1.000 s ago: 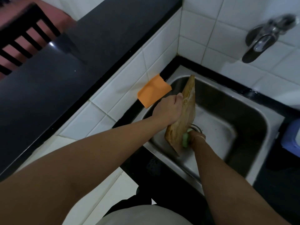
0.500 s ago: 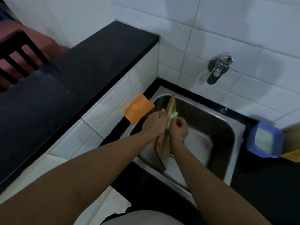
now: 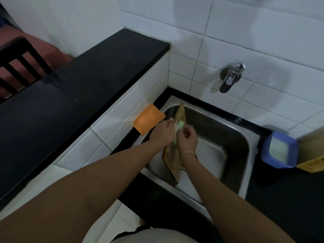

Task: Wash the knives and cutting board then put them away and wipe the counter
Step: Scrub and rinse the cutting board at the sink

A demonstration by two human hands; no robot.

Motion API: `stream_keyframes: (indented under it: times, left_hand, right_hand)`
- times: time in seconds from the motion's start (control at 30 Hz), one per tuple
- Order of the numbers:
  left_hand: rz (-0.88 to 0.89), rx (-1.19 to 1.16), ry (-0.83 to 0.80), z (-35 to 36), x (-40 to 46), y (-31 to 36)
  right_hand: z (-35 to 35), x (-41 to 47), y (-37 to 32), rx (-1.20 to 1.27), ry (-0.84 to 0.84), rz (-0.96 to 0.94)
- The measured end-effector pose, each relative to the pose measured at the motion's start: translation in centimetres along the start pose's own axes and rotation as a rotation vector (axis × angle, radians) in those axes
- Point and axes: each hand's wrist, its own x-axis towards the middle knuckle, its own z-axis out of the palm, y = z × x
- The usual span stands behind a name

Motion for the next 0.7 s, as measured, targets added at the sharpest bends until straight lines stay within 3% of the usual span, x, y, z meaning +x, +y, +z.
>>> stream_keyframes:
  times: [0.13, 0.2, 0.37, 0.57, 0.7]
  left_hand:
    - [0.012, -0.042, 0.005, 0.0, 0.1, -0.4]
    - [0.017, -0.023, 0.001, 0.4, 0.0, -0.1]
    - [0.034, -0.008, 0.007, 0.8, -0.1, 0.2]
    - [0.052, -0.009, 0.018, 0.5, 0.1, -0.3]
    - [0.066, 0.046, 0.006, 0.8, 0.0, 0.4]
  right_hand:
    - [-2.2, -1.4, 6.4, -0.287, -0.095, 0.370]
    - [-2.7, -0.9, 6.4, -0.361, -0.183, 0.438]
    - [-2.2, 0.1, 2.3, -0.442, -0.272, 0.358]
    - [-2.8, -3.0, 3.6, -0.186, -0.154, 0.227]
    - [-3.8, -3.8, 8.2, -0.192, -0.171, 0.383]
